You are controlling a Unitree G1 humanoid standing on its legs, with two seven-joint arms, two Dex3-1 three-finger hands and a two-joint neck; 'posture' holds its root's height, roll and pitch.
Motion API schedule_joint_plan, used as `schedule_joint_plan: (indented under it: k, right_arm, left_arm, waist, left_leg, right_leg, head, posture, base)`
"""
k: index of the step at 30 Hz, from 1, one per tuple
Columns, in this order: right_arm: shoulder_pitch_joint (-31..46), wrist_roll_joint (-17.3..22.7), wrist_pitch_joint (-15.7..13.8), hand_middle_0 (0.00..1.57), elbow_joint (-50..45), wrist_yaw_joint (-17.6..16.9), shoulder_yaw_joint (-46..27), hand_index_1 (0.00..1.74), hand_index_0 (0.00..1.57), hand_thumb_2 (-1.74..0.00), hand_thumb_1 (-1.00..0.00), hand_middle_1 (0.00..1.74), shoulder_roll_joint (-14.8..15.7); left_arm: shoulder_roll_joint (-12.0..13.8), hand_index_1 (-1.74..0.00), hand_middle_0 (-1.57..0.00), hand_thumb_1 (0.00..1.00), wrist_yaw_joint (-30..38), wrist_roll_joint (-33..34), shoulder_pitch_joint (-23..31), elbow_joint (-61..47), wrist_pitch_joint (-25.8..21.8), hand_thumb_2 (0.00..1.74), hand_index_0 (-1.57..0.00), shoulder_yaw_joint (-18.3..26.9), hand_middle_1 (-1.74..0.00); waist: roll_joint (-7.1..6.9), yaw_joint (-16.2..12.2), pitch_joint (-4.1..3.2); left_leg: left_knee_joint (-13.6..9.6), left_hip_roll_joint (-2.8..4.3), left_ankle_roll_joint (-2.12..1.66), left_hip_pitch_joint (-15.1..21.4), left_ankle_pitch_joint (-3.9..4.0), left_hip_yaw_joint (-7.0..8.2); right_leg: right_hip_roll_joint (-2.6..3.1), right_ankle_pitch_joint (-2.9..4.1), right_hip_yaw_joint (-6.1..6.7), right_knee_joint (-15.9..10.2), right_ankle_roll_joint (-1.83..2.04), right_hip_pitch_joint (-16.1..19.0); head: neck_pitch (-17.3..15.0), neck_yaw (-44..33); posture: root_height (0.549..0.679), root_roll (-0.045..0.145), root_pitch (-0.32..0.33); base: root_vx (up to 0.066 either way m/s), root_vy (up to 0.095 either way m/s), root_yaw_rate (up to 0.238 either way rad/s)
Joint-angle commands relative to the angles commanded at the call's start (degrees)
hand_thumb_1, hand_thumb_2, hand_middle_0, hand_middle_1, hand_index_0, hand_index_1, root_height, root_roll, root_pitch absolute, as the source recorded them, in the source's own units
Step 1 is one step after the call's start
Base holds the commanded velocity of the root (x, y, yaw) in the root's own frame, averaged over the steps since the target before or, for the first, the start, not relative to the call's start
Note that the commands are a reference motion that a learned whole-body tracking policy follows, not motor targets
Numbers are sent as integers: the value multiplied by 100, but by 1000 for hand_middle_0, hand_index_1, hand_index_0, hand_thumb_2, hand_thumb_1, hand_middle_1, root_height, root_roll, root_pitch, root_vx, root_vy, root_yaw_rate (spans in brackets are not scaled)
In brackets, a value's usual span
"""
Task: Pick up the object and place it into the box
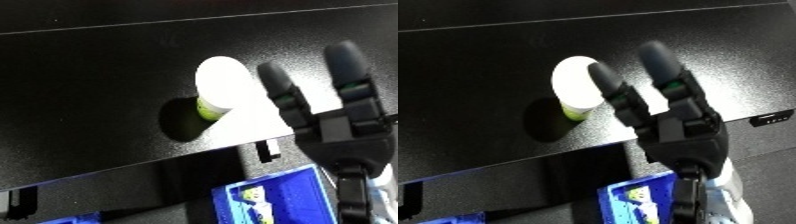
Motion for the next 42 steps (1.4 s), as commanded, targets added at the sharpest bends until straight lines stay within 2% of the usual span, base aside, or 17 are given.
schedule_joint_plan:
  k: [3, 6, 8, 9, 10, 11, 12, 14, 15, 17, 18, 19, 21, 22, 28, 41, 42]
  right_arm:
    - [-59, -623, -546, 0, 254, -681, -157, 0, 0, 0, 0, 0, -125]
    - [-100, -1420, -699, 0, 447, -1473, -164, 0, 0, 0, 0, 0, -357]
    - [-120, -1981, -588, 0, 500, -2015, -77, 0, 0, 0, 0, 0, -505]
    - [-150, -2478, -431, 0, 560, -2491, 34, 0, 0, 0, 0, 0, -628]
    - [-150, -2478, -431, 0, 560, -2491, 34, 0, 0, 0, 0, 0, -628]
    - [-170, -2694, -325, 0, 605, -2705, 100, 0, 0, 0, 0, 0, -690]
    - [-229, -3038, -85, 0, 689, -3068, 246, 0, 0, 0, 0, 0, -786]
    - [-260, -3175, 23, 0, 729, -3216, 318, 0, 0, 0, 0, 0, -829]
    - [-345, -3440, 271, 0, 820, -3494, 485, 0, 0, 0, 0, 0, -907]
    - [-433, -3608, 484, 0, 909, -3678, 637, 0, 0, 0, 0, 0, -965]
    - [-433, -3608, 484, 0, 909, -3678, 637, 0, 0, 0, 0, 0, -965]
    - [-540, -3679, 706, 0, 1030, -3793, 792, 0, 0, 0, 0, 0, -1023]
    - [-589, -3695, 805, 0, 1094, -3830, 864, 0, 0, 0, 0, 0, -1044]
    - [-710, -3696, 1001, 0, 1267, -3864, 1029, 0, 0, 0, 0, 0, -1075]
    - [-1089, -3672, 1402, 0, 1714, -3884, 1458, 0, 0, 0, 0, 0, -1059]
    - [-1941, -3407, 2056, 0, 2339, -3555, 2150, 0, 0, 0, 0, 0, -884]
    - [-1991, -3399, 2084, 79, 2368, -3526, 2193, 87, 79, -87, -50, 87, -868]
  left_arm:
    - [-33, 0, 0, 0, 52, -49, 27, -61, 30, 0, 0, -43, 0]
    - [-59, 0, 0, 0, 111, -108, 58, -140, 72, 0, 0, -71, 0]
    - [-78, 0, 0, 0, 148, -131, 80, -188, 87, 0, 0, -76, 0]
    - [-96, 0, 0, 0, 182, -133, 100, -232, 89, 0, 0, -83, 0]
    - [-96, 0, 0, 0, 182, -133, 100, -232, 89, 0, 0, -83, 0]
    - [-106, 0, 0, 0, 202, -134, 109, -253, 87, 0, 0, -95, 0]
    - [-122, 0, 0, 0, 234, -124, 112, -284, 78, 0, 0, -120, 0]
    - [-128, 0, 0, 0, 249, -123, 109, -295, 76, 0, 0, -134, 0]
    - [-139, 0, 0, 0, 277, -116, 97, -312, 81, 0, 0, -158, 0]
    - [-144, 0, 0, 0, 298, -102, 84, -325, 89, 0, 0, -181, 0]
    - [-144, 0, 0, 0, 298, -102, 84, -325, 89, 0, 0, -181, 0]
    - [-146, 0, 0, 0, 316, -83, 67, -330, 94, 0, 0, -200, 0]
    - [-146, 0, 0, 0, 321, -75, 58, -331, 97, 0, 0, -209, 0]
    - [-142, 0, 0, 0, 321, -57, 34, -320, 101, 0, 0, -230, 0]
    - [-142, 0, 0, 0, 347, -11, -42, -320, 152, 0, 0, -324, 0]
    - [-175, 0, 0, 0, 378, 46, -184, -385, 311, 0, 0, -512, 0]
    - [-177, 0, 0, 0, 378, 46, -189, -387, 321, 0, 0, -524, 0]
  waist:
    - [20, -16, 21]
    - [38, -42, 58]
    - [40, -52, 82]
    - [35, -47, 105]
    - [35, -47, 105]
    - [31, -40, 115]
    - [24, -21, 134]
    - [21, -11, 143]
    - [19, 13, 159]
    - [20, 41, 174]
    - [20, 41, 174]
    - [22, 73, 190]
    - [24, 89, 197]
    - [34, 125, 208]
    - [74, 239, 220]
    - [145, 435, 214]
    - [151, 447, 212]
  left_leg:
    - [12, -1, 9, 14, -6, 21]
    - [19, 0, 20, 29, -3, 43]
    - [10, 1, 29, 39, 6, 49]
    - [-2, -2, 39, 49, 16, 45]
    - [-2, -2, 39, 49, 16, 45]
    - [-11, -4, 43, 54, 23, 41]
    - [-29, -12, 50, 62, 36, 30]
    - [-38, -16, 52, 64, 44, 24]
    - [-54, -25, 56, 69, 57, 12]
    - [-61, -35, 63, 66, 66, -3]
    - [-61, -35, 63, 66, 66, -3]
    - [-62, -49, 70, 56, 72, -21]
    - [-61, -57, 72, 49, 74, -30]
    - [-61, -75, 75, 38, 78, -49]
    - [-37, -129, 80, 9, 77, -104]
    - [3, -210, 91, -22, 81, -174]
    - [3, -214, 89, -23, 83, -178]
  right_leg:
    - [5, 3, 18, 14, -8, -5]
    - [16, 4, 52, 28, -23, -19]
    - [24, 5, 70, 24, -35, -23]
    - [28, 7, 82, 15, -47, -21]
    - [28, 7, 82, 15, -47, -21]
    - [30, 8, 86, 10, -52, -18]
    - [33, 11, 92, -2, -62, -13]
    - [34, 12, 93, -7, -67, -11]
    - [35, 11, 92, -14, -77, -8]
    - [34, 8, 90, -11, -86, -12]
    - [34, 8, 90, -11, -86, -12]
    - [32, 4, 83, -4, -97, -20]
    - [30, 2, 79, -1, -101, -23]
    - [21, -3, 66, 2, -109, -23]
    - [-9, -25, 31, 39, -133, -28]
    - [-70, -53, -17, 120, -168, -46]
    - [-76, -54, -18, 124, -170, -47]
  head:
    - [28, -48]
    - [56, -88]
    - [73, -101]
    - [93, -87]
    - [93, -87]
    - [119, -71]
    - [176, -47]
    - [200, -31]
    - [230, 17]
    - [262, 69]
    - [262, 69]
    - [287, 133]
    - [290, 170]
    - [305, 269]
    - [297, 494]
    - [249, 972]
    - [230, 994]
  posture:
    - [645, 44, -26]
    - [645, 45, -29]
    - [645, 46, -30]
    - [645, 46, -32]
    - [645, 46, -32]
    - [645, 45, -33]
    - [645, 45, -34]
    - [645, 45, -34]
    - [644, 45, -35]
    - [644, 45, -35]
    - [644, 45, -35]
    - [644, 44, -35]
    - [644, 44, -35]
    - [644, 45, -36]
    - [643, 47, -38]
    - [642, 51, -42]
    - [642, 52, -42]
  base:
    - [11, 27, -13]
    - [9, 31, -46]
    - [5, 21, -44]
    - [3, 5, -18]
    - [3, 5, -18]
    - [5, -1, -8]
    - [2, -7, 14]
    - [0, -7, 18]
    - [-1, -6, 32]
    - [-4, -6, 39]
    - [-5, -7, 43]
    - [-10, -12, 51]
    - [-11, -13, 53]
    - [-9, -11, 69]
    - [0, -2, 67]
    - [13, 7, 60]
    - [21, 17, 55]
